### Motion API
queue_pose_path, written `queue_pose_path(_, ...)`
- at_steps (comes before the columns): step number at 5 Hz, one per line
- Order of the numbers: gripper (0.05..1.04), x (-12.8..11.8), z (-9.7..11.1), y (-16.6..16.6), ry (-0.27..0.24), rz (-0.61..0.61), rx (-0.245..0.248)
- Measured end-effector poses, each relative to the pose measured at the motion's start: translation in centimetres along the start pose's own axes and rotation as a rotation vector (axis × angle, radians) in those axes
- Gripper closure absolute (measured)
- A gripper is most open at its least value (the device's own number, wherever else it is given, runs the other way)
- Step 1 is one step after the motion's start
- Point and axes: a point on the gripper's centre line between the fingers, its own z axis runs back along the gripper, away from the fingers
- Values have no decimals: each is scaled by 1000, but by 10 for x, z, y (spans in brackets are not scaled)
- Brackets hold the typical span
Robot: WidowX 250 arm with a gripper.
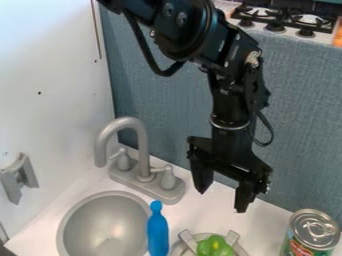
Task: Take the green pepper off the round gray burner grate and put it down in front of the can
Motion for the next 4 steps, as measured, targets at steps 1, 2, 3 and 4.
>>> queue_pose_path(1,84,-3,-9,1,27,1,6)
queue_pose_path(2,84,-3,-32,2,42,-10,10)
queue_pose_path(3,84,-6,-47,0,61,-26,41)
queue_pose_path(4,84,-11,-63,2,97,-25,71)
